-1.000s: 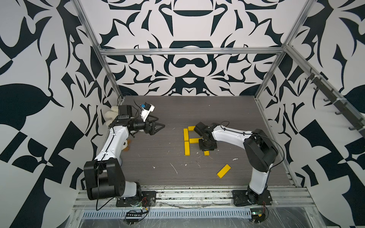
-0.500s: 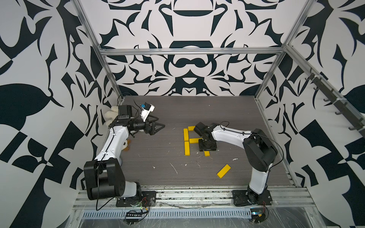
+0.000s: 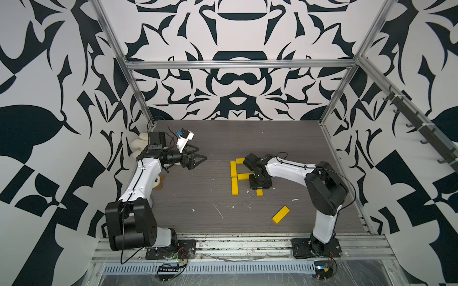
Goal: Assemble the number 8 with building blocks
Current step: Assemble the building block at the center of the board.
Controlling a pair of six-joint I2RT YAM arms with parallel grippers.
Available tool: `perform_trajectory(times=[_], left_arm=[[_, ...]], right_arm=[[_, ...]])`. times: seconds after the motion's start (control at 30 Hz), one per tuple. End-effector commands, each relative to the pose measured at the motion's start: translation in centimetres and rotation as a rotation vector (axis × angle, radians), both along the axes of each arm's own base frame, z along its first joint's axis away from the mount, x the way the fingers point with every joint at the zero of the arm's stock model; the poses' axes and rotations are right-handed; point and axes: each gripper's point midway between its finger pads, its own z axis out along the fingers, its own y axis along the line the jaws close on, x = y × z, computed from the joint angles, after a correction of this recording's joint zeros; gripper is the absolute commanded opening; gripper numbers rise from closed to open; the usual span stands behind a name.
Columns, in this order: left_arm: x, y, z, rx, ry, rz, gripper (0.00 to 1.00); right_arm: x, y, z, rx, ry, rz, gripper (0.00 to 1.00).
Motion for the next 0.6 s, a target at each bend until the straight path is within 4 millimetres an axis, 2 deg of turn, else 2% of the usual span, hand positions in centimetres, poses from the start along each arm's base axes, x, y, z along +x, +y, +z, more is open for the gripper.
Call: perform_trajectory(times=[0.0,0.47,0.5,0.57], left_arm=[[-0.4,-0.01,1.17,-0.012,-0.026,-0.013,0.99],[-0.4,-0.04,1.17,-0.015,-0.023,-0.015,0.99],[-0.4,-0.03,1.14,-0.015,-0.023,-0.015,0.99],[-0.41,-0.02,1.15,-0.013,-0.024,-0.014,0.99]], right_arm=[[0.14,0.14,0.49,0.004,-0.014,-0.008,0.4],[0.12,0.12,0.42,0.006,-0.013,-0.025,0.41],[0.21,0.15,0.57,0.007,-0.018,-0.023,0.45],[0.31,-0.03,1.13,0.003,-0.033,-0.014,0.66]])
